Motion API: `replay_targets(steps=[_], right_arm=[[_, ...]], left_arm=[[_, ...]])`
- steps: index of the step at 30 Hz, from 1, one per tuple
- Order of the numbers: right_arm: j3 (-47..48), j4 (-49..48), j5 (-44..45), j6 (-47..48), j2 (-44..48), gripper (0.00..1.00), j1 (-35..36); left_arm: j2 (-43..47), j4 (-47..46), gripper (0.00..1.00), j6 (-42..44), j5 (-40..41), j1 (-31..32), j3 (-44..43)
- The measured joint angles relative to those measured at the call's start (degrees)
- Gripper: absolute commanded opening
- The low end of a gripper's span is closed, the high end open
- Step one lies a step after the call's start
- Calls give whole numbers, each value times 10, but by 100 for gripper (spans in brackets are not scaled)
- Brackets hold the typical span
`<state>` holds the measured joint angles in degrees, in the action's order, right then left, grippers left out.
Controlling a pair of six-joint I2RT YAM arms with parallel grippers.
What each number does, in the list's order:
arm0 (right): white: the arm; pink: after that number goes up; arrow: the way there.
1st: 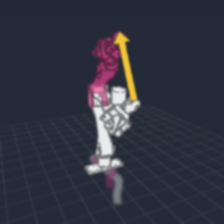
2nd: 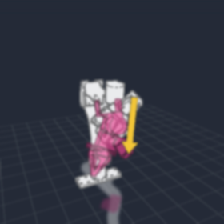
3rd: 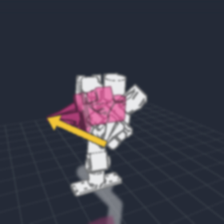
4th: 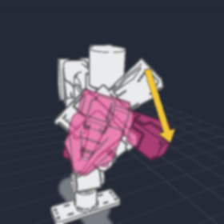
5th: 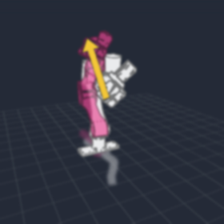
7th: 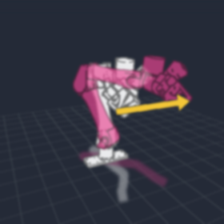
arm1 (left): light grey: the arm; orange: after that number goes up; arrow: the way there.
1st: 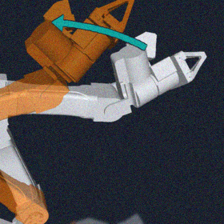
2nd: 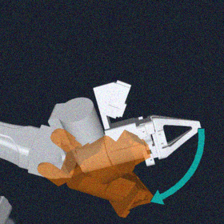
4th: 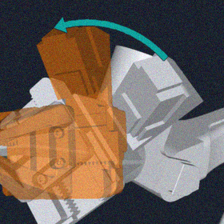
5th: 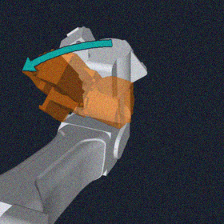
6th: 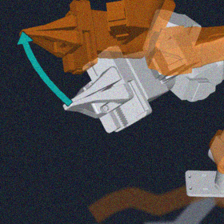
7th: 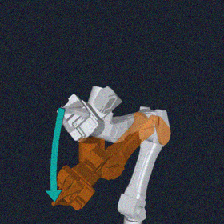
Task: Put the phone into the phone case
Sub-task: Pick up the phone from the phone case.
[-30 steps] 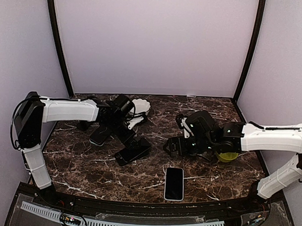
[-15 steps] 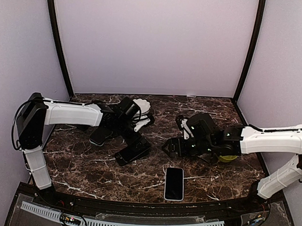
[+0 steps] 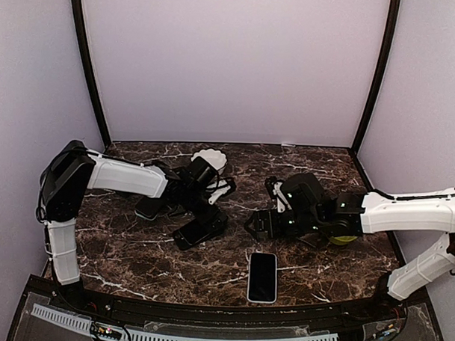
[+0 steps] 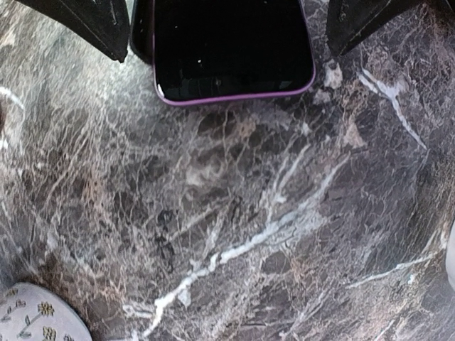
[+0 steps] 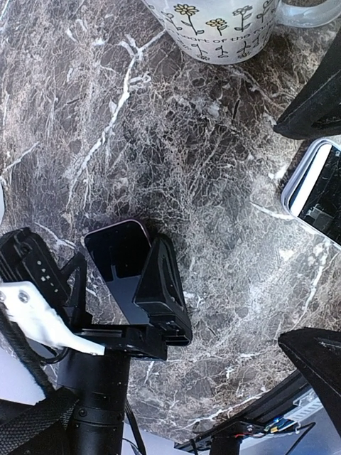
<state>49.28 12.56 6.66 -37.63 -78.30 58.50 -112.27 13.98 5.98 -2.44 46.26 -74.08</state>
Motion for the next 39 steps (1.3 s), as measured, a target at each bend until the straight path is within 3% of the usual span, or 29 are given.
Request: replay_targets(steps=[14, 20, 26, 34, 39], right_arm=[[0, -3, -9, -4, -10, 93, 0], [-5, -9, -21, -4, -19, 93, 0], [-10, -11, -28, -4, -20, 93, 0], [-10, -11, -31, -4, -20, 93, 0], [-10, -11, -33, -4, -20, 93, 0]], left_arm=[[-35, -34, 97, -42, 4, 2, -7], [-42, -46, 89, -45, 21, 5, -9], [-43, -53, 70, -49, 27, 6, -9], [-44, -52, 27, -50, 11, 6, -12], [-44, -49, 16, -55, 3, 6, -18]])
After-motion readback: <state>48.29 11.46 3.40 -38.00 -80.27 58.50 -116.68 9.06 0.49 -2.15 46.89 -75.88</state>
